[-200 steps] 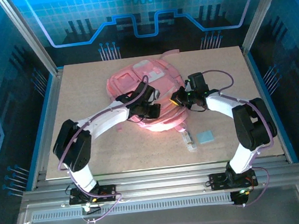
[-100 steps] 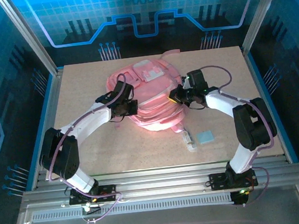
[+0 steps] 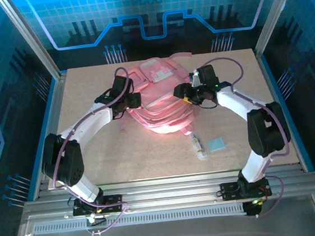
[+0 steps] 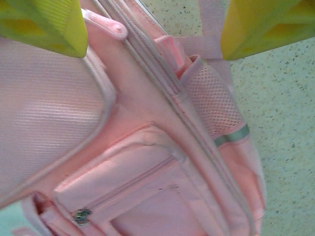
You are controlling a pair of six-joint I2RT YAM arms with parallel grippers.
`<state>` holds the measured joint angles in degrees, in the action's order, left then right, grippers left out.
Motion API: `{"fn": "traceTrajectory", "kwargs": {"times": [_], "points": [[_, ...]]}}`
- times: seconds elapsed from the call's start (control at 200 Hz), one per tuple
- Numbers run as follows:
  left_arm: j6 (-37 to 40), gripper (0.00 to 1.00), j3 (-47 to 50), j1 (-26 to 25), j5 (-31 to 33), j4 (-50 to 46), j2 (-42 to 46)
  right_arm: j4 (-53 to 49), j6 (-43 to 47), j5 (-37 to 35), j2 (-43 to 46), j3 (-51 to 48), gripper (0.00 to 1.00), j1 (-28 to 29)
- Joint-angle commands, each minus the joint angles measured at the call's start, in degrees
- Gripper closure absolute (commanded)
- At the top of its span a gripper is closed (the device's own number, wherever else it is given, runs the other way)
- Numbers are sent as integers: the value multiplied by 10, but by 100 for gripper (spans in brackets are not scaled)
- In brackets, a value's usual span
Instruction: Pack books, pencil case, and school supplies into a backpack
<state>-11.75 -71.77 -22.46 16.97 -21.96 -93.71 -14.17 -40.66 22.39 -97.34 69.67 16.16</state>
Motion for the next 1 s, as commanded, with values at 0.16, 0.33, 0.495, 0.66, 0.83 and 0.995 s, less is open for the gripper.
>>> {"fn": "traceTrajectory", "kwargs": {"times": [0.16, 0.33, 0.495, 0.66, 0.83, 0.995], "points": [[90, 24, -31, -77, -81, 19, 7, -195, 127, -111, 113, 2, 8, -5], [144, 22, -83, -116, -96, 0, -51, -219, 119, -131, 172, -65, 7, -30], [173, 22, -135, -131, -86, -30, -112, -227, 105, -128, 235, -126, 6, -48], [193, 22, -157, -131, -74, -41, -156, -233, 90, -126, 287, -186, 6, -44], [201, 22, -168, -131, -79, -48, -188, -235, 97, -164, 324, -248, 8, -3], [206, 52, -187, -130, -86, -66, -210, -234, 100, -210, 316, -270, 8, 65]]}}
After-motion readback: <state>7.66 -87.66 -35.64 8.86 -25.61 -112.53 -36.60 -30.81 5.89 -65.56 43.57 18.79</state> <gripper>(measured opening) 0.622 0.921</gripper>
